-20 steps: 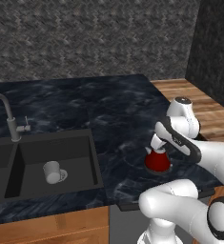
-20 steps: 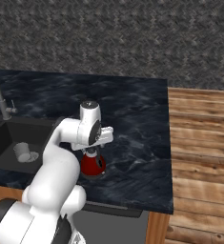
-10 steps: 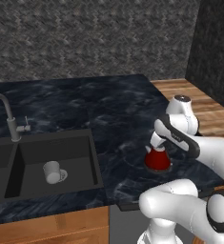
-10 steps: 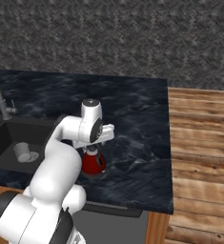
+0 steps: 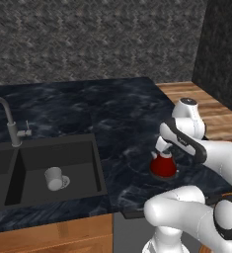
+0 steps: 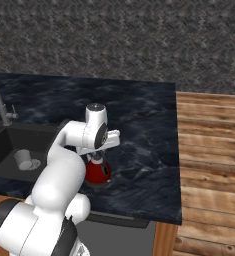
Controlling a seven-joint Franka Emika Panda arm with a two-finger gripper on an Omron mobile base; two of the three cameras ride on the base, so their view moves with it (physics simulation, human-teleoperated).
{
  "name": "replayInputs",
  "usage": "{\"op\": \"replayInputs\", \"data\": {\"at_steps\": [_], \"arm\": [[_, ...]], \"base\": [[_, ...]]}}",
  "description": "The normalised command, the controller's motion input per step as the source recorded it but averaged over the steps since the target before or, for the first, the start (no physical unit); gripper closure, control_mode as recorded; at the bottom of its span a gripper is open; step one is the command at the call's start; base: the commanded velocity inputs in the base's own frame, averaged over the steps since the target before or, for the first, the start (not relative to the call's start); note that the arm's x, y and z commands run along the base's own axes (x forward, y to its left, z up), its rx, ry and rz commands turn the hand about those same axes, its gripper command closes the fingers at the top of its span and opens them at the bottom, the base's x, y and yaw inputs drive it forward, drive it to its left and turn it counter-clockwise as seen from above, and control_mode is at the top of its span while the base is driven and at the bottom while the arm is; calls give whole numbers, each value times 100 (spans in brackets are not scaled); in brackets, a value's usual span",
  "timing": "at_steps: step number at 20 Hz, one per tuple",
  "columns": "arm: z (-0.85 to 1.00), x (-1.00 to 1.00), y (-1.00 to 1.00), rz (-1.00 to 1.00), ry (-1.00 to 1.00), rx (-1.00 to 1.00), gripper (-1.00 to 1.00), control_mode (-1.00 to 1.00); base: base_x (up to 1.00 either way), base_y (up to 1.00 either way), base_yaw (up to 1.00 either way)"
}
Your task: Place the kettle in the left basin and the glass cup in the right basin of the sink.
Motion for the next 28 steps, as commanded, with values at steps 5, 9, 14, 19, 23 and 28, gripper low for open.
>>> {"op": "replayInputs", "data": {"at_steps": [5, 9, 14, 19, 23, 28], "arm": [[3, 0, 0, 0, 0, 0, 100, -100], [45, 0, 0, 0, 0, 0, 100, -100], [69, 0, 0, 0, 0, 0, 100, -100], [57, -10, 0, -2, 0, 0, 100, -100], [46, -24, 0, -3, 0, 0, 100, -100], [34, -40, 0, -4, 0, -1, 100, -100]], "base": [[0, 0, 0], [0, 0, 0], [0, 0, 0], [0, 0, 0], [0, 0, 0], [0, 0, 0]]}}
